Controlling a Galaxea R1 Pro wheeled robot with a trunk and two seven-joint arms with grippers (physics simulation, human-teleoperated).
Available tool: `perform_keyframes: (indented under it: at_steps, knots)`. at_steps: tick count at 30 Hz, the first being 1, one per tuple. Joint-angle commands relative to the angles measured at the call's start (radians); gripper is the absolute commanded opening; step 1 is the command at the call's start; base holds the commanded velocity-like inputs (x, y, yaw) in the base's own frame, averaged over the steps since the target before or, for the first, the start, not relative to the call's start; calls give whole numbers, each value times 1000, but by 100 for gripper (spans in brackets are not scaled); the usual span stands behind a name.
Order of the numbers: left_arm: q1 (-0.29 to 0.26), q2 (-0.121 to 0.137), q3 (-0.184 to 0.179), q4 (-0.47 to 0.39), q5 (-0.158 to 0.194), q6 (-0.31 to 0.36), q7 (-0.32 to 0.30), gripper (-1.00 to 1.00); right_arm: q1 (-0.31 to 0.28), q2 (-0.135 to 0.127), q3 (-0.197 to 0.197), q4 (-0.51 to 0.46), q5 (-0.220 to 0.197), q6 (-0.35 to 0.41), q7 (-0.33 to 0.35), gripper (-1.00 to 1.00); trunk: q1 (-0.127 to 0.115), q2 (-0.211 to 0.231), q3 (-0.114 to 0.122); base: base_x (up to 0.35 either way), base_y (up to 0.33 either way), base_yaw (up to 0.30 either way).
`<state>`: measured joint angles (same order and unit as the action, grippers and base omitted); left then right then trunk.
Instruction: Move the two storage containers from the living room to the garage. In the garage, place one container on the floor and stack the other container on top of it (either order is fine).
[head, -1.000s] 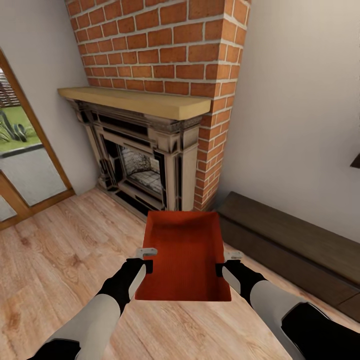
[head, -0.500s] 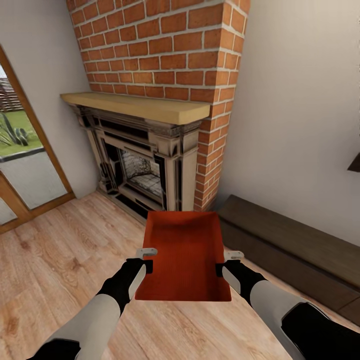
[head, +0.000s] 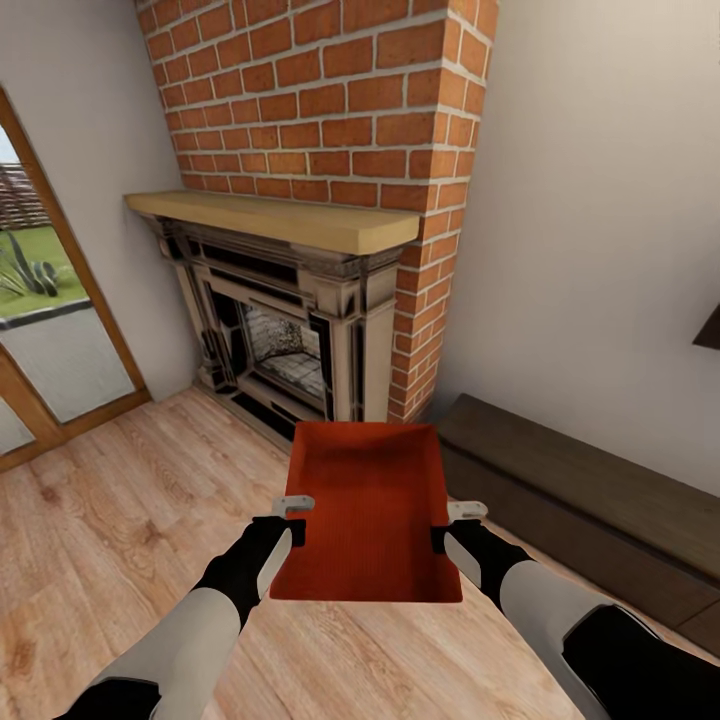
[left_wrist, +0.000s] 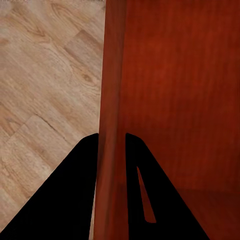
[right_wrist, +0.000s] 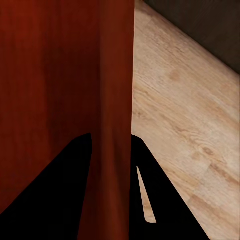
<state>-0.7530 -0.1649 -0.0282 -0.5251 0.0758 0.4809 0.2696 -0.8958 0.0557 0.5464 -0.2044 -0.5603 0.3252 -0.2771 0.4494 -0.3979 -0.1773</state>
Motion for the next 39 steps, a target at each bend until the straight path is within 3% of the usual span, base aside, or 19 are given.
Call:
perform_keyframes:
  at_steps: [1,39]
  knots:
    - [0,2,-8,19,13,7,11,-100,-2,-5,1,-4,8,-75,-4,-100,1,-2,-1,0,0,47]
    - [0,2,-10,19,12,7,10,-100,-2,-8,1,-4,8,-75,-4,-100,1,-2,57,0,0,45]
